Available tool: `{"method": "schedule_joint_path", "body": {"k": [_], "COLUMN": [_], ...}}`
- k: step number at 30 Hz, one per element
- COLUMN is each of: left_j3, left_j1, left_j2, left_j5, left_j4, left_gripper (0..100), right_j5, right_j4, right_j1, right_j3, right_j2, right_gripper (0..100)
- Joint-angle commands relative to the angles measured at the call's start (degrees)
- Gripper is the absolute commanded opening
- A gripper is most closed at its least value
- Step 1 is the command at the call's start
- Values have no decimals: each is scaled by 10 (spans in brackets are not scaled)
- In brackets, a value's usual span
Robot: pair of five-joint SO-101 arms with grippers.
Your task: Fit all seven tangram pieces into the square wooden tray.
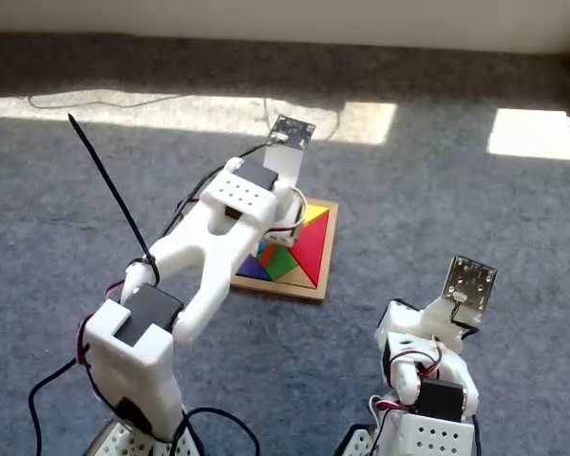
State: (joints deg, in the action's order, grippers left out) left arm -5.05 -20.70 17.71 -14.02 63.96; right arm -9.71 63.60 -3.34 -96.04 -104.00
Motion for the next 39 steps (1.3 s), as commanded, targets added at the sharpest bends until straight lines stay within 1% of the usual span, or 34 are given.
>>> {"method": "schedule_joint_path", "body": {"k": [1, 11, 15, 21, 33, 39], "left_j3": [28, 28, 36, 41, 37, 41], "left_j1": [30, 79, 79, 54, 108, 109], "left_j2": [-7, -13, -13, -10, -5, 19], "left_j5": [-7, -6, -5, -3, -2, -1], "left_j4": [-3, -3, -1, 17, 13, 2], "left_gripper": [171, 175, 172, 171, 172, 175], "right_j5": [8, 8, 8, 8, 8, 8], "right_j4": [3, 3, 3, 3, 3, 3], "right_j1": [-7, -7, -7, -7, -7, -7], "right_j3": [-70, -70, -70, -70, -70, -70], "right_j2": [-11, -11, -11, -11, -11, -11], "right_gripper": [4, 4, 4, 4, 4, 4]}}
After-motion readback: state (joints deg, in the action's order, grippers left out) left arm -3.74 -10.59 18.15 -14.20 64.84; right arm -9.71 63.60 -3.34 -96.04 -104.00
